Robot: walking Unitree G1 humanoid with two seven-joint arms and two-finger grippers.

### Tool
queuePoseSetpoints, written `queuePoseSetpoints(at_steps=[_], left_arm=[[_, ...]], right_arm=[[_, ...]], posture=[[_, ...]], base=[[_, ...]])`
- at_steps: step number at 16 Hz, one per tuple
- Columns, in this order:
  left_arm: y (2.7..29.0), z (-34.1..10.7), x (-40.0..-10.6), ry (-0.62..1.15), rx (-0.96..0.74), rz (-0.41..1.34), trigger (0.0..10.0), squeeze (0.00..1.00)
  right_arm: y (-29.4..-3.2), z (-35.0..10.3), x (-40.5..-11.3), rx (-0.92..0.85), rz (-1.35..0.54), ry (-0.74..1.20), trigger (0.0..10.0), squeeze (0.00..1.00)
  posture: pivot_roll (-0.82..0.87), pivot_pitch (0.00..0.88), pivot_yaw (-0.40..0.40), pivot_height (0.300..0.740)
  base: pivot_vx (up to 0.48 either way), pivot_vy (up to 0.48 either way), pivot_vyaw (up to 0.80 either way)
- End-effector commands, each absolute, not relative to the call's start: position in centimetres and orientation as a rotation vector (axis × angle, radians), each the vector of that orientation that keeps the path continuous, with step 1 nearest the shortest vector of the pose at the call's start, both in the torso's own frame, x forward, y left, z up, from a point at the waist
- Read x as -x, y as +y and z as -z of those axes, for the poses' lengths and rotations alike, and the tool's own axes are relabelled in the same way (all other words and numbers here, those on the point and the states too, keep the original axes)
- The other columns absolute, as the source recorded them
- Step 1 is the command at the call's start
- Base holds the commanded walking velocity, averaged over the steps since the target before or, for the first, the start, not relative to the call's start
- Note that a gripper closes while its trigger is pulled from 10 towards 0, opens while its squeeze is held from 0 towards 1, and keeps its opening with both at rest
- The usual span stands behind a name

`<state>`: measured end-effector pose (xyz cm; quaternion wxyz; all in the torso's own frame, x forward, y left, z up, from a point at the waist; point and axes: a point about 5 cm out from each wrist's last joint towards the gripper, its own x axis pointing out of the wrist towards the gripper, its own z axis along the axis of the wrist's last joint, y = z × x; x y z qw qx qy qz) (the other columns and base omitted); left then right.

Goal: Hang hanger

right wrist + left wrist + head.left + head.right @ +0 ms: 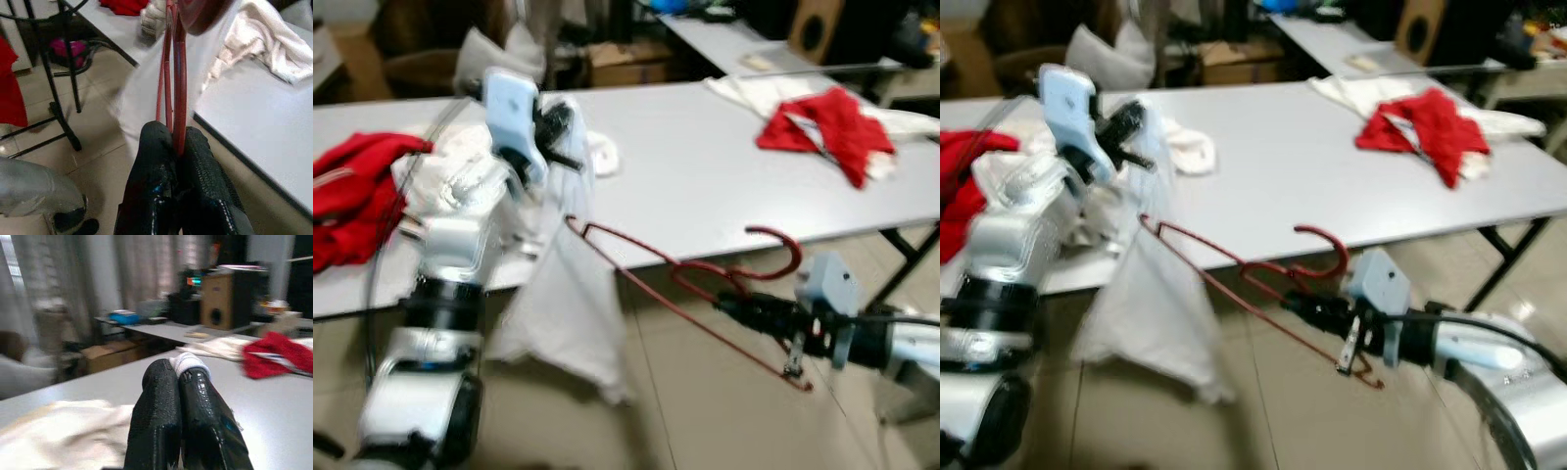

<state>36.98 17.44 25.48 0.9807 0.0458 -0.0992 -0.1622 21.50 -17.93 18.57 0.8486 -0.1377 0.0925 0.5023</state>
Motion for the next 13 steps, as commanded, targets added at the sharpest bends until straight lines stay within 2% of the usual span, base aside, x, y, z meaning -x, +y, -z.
queuePoseSetpoints(at_steps=[1,5,13], left_arm=[[17.5,-26.6,-37.1,-0.242,-0.091,0.312,10.0,0.00],[17.5,-27.0,-37.1,-0.258,-0.065,0.329,10.0,0.00],[16.8,-28.4,-37.2,-0.306,-0.081,0.377,10.0,0.00]], right_arm=[[-18.1,-19.1,-21.9,0.303,-1.051,0.163,10.0,0.00],[-17.5,-19.4,-22.7,0.331,-1.046,0.102,10.0,0.00],[-17.6,-18.9,-22.8,0.352,-1.158,0.173,10.0,0.00]], posture=[[-0.12,0.000,-0.004,0.727],[-0.11,0.000,-0.015,0.727],[-0.11,0.000,-0.015,0.727]], base=[[0.315,0.000,0.00],[0.334,0.000,0.00],[0.337,0.000,0.00]])
